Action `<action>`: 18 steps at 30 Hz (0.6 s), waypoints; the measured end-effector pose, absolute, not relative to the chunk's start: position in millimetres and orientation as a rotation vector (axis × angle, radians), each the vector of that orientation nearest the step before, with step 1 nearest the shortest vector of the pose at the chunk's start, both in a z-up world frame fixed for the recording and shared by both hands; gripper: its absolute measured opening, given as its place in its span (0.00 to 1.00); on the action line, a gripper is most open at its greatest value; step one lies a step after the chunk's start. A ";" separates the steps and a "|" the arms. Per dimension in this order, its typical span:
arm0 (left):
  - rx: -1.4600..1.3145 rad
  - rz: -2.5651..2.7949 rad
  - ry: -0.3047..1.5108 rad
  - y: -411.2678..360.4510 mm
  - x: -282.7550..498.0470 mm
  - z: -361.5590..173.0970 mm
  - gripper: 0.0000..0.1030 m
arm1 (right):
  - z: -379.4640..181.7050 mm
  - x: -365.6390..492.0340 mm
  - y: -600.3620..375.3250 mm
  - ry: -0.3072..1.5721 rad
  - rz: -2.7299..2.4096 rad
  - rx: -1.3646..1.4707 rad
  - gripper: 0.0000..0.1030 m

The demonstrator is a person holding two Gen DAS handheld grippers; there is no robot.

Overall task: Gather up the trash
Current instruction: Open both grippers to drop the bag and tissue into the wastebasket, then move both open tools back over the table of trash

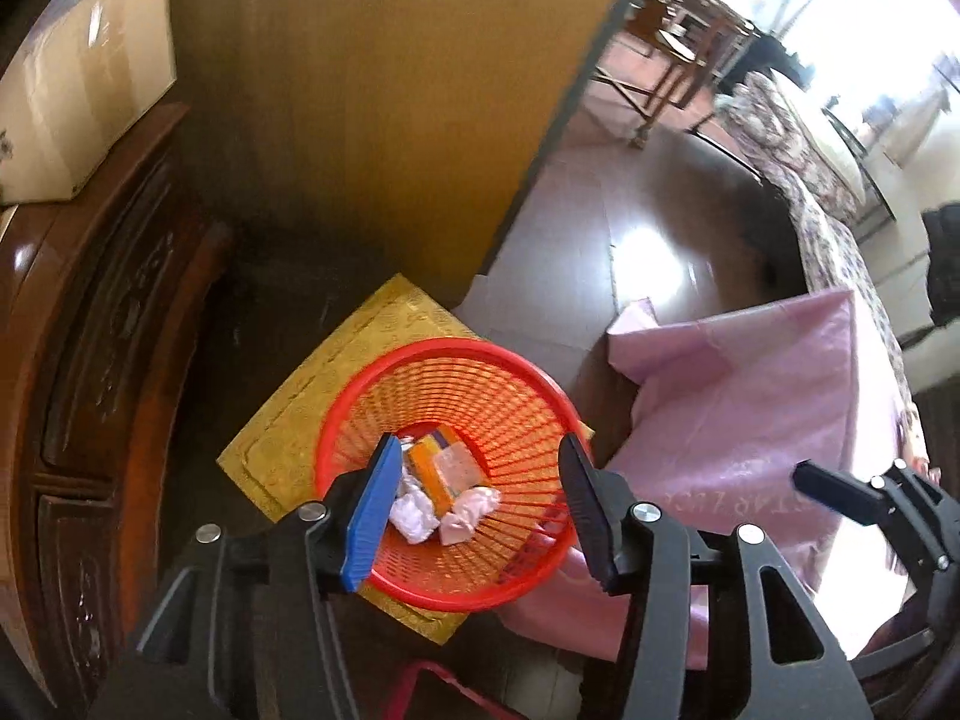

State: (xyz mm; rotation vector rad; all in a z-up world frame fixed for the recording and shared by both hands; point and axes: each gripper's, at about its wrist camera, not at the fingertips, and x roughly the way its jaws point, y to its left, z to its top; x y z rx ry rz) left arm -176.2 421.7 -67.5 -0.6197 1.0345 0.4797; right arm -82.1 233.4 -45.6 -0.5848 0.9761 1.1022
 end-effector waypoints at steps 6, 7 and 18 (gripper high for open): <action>-0.543 0.392 1.041 374.5 -153.3 -47.5 0.56 | -20.1 -67.2 157.2 0.939 0.955 -0.461 0.68; -0.528 0.378 1.040 366.1 -149.8 -43.9 0.56 | -15.6 -64.4 139.9 0.933 0.930 -0.430 0.69; -0.345 0.215 1.010 256.8 -104.6 -0.5 0.60 | 1.8 -48.1 -10.9 0.848 0.628 -0.278 0.78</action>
